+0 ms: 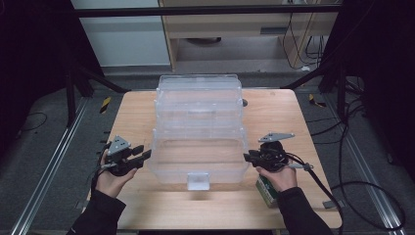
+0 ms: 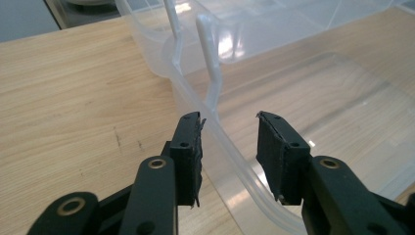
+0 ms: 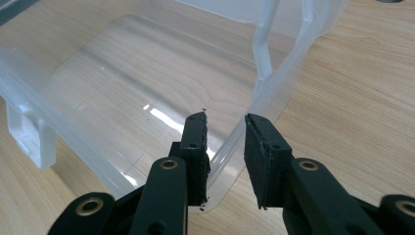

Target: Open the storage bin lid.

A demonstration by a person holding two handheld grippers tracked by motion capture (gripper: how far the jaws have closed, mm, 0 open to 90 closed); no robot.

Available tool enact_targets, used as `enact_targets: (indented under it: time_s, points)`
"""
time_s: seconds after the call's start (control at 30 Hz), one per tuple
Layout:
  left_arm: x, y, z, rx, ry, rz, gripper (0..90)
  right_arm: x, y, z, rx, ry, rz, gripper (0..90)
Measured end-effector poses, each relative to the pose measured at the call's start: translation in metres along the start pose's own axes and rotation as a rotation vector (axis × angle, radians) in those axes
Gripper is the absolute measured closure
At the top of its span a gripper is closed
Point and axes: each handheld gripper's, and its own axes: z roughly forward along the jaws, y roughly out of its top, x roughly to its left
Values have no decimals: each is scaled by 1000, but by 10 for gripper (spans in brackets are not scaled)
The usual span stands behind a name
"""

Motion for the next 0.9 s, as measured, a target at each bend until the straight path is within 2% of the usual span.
enact_targets:
  time_s: [0.23,0.43,0.9]
  points:
    - [-4,-4,8,55,-3,7,672,0,0,0,4,0,2,707]
    - [-6,-3,11,62,2,23,710,1,0,0,-3,-8,-2,710]
    - [-4,-4,13,58,2,22,697,1,0,0,-3,-1,17,707]
